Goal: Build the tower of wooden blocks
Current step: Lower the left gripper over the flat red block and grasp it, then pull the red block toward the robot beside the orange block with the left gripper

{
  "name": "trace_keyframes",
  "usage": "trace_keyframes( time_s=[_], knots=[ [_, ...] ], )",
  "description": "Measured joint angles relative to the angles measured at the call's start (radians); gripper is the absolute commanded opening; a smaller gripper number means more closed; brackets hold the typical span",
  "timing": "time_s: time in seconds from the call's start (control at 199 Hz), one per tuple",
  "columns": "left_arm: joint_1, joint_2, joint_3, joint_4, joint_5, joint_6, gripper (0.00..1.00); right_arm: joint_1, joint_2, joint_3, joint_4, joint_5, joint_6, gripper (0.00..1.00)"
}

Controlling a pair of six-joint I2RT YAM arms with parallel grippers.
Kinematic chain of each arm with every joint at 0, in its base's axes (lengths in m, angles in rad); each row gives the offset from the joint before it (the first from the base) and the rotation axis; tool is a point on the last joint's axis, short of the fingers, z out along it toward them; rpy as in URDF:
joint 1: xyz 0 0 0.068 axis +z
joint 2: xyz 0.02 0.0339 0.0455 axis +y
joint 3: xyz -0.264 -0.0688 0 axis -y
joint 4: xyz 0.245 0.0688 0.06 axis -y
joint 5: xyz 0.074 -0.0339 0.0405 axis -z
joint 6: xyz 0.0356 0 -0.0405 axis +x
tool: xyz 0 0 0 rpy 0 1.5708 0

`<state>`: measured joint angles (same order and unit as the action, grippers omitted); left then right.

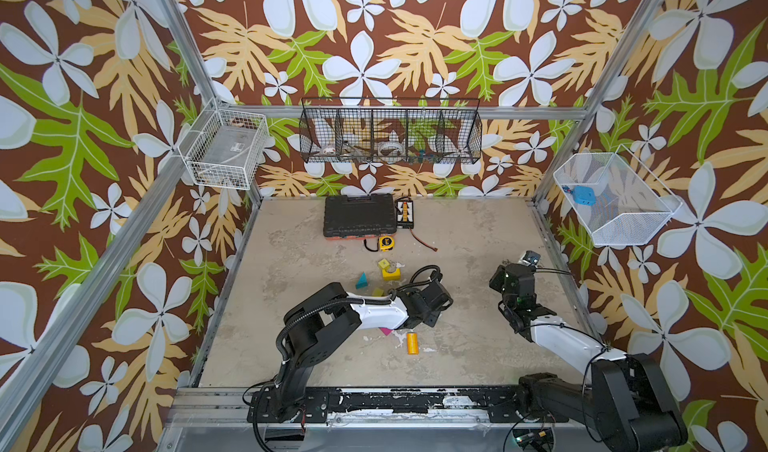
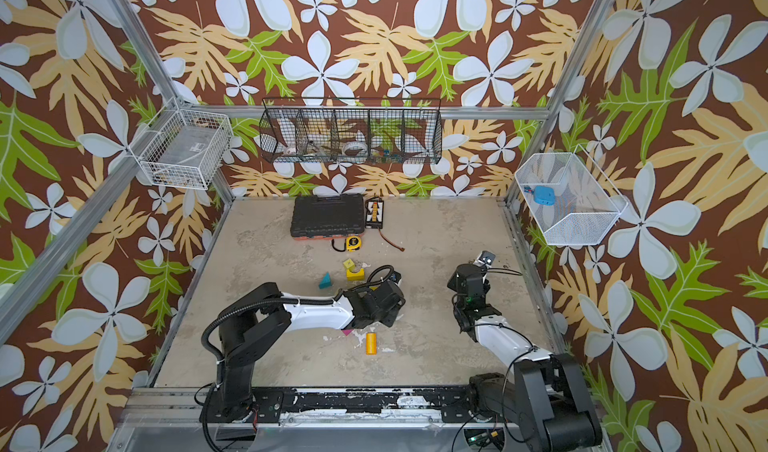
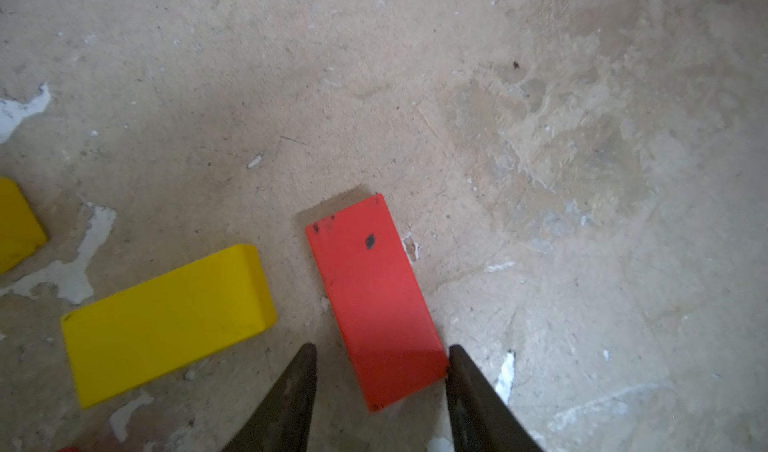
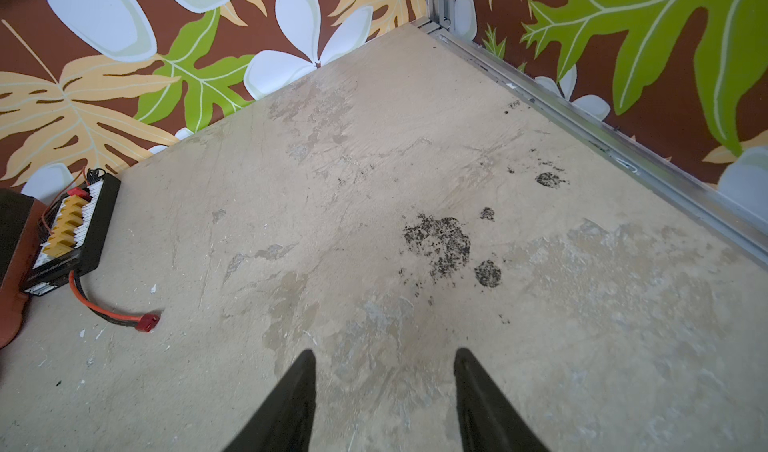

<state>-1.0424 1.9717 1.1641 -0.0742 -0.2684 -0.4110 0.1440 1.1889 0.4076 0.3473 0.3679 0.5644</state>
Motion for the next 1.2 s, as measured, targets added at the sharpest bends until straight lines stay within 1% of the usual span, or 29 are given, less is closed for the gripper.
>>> trace_keyframes(
  time_s=[0.181,0.341,0.492,0.628,0.698,0.838,0.904,1.004,1.069,1.155,1.205],
  knots=[
    [0.000,0.016,0.014,0.003,-0.028,-0.021,0.43,0.000,-0.002,-0.002,0.000,-0.001,0.000,0.54],
    [0.000,0.045,0.049,0.004,-0.046,-0.045,0.42,0.000,-0.017,-0.014,0.003,-0.001,0.000,0.56],
    [0.000,0.072,0.080,0.008,-0.069,-0.064,0.28,0.000,-0.014,-0.013,0.003,-0.001,0.000,0.54],
    [-0.010,0.056,0.056,0.020,-0.090,-0.088,0.20,0.000,-0.013,-0.013,0.004,-0.002,0.000,0.55],
    [-0.026,0.019,0.022,-0.015,-0.108,-0.117,0.17,0.000,-0.016,-0.013,0.004,-0.001,0.000,0.55],
    [-0.083,-0.063,-0.048,-0.086,-0.156,-0.195,0.12,0.000,-0.012,-0.013,0.004,-0.001,0.000,0.54],
    [-0.120,-0.095,-0.071,-0.104,-0.183,-0.252,0.06,0.000,-0.010,-0.013,0.003,-0.001,0.000,0.54],
    [-0.203,-0.114,-0.072,-0.164,-0.242,-0.369,0.07,0.000,-0.016,-0.013,0.003,-0.001,0.000,0.55],
    [-0.267,-0.100,-0.020,-0.230,-0.283,-0.439,0.07,0.000,-0.028,-0.020,0.006,-0.001,0.000,0.56],
    [-0.338,-0.049,0.102,-0.313,-0.355,-0.540,0.08,0.000,-0.041,-0.028,0.005,-0.001,0.000,0.55],
    [-0.364,-0.016,0.163,-0.363,-0.387,-0.602,0.05,0.000,-0.048,-0.032,0.007,-0.001,0.000,0.55]
  ],
)
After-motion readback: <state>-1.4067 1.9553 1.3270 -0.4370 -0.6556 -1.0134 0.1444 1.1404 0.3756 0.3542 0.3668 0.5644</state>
